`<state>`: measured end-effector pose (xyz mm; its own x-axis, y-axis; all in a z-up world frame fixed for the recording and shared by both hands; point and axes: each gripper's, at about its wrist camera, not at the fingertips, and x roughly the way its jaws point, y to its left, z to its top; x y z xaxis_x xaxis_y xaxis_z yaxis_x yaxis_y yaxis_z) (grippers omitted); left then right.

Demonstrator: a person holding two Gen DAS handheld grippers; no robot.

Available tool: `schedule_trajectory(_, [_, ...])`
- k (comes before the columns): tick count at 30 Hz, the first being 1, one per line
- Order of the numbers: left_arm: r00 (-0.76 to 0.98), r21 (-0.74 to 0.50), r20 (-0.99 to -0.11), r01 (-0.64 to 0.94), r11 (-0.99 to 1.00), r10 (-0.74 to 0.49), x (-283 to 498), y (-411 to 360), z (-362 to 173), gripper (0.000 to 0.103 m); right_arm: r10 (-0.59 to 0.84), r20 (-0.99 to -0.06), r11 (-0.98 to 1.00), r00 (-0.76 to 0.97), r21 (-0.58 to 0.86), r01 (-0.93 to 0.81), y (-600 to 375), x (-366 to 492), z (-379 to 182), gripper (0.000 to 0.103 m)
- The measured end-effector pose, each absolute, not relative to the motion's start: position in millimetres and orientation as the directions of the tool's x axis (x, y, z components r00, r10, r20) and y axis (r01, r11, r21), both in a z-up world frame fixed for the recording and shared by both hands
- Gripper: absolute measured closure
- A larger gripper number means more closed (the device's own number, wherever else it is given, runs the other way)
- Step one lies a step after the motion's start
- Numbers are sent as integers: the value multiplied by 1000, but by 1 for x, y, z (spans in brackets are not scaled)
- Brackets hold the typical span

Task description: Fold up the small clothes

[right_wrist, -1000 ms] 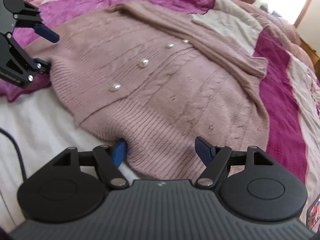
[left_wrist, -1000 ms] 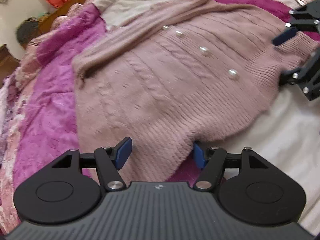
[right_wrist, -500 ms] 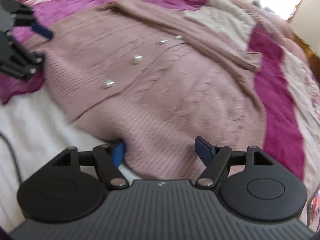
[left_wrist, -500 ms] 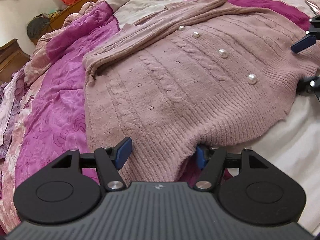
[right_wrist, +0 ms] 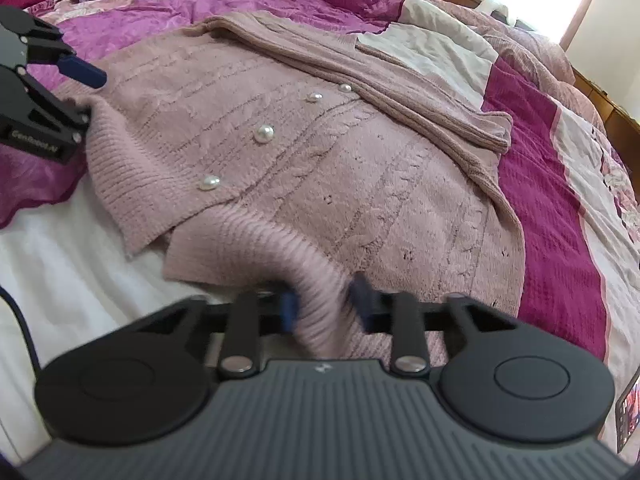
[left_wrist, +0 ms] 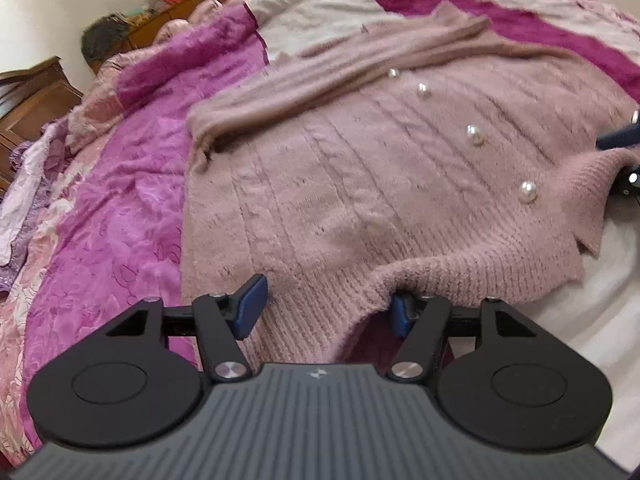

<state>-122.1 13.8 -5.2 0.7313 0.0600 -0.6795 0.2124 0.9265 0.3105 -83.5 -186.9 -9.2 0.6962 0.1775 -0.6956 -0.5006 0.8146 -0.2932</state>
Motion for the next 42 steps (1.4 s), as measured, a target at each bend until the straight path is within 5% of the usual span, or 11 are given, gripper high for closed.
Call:
schedule_trajectory(6, [768, 309, -640, 269, 912, -10, -133, 3, 1, 92, 184, -662, 811, 727, -316, -493, -183, -87, 0, 89])
schedule_trajectory(27, [894, 278, -449, 154, 948, -14, -105, 8, 74, 97, 204, -437, 854, 876, -358, -377, -182, -52, 64, 91])
schedule_trajectory(42, [956, 290, -294, 77, 954, 12, 25, 7, 142, 97, 182, -315, 844, 931, -436, -313, -161, 72, 119, 91])
